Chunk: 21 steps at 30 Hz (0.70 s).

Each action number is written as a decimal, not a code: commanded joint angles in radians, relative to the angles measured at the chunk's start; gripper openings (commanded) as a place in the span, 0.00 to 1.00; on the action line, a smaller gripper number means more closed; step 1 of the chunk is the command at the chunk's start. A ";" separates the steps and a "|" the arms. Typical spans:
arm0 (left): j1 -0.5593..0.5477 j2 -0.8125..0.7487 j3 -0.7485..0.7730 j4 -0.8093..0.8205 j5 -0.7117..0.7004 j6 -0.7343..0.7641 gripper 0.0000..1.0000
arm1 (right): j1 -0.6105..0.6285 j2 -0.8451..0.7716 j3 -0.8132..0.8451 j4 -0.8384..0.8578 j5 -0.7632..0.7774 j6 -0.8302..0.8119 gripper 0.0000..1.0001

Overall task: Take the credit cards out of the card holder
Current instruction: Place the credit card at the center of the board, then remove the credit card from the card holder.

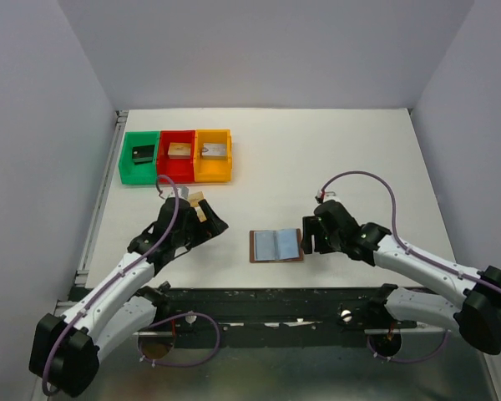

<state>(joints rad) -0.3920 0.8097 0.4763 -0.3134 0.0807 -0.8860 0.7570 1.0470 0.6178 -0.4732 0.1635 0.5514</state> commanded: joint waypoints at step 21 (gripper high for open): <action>-0.169 0.078 -0.067 0.261 0.057 -0.051 0.96 | -0.061 0.326 0.109 -0.001 0.024 -0.024 0.26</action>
<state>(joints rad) -0.5484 0.8604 0.4210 -0.1318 0.0906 -0.9466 0.7082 1.3502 0.7021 -0.4862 0.1955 0.5396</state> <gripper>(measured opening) 0.970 0.312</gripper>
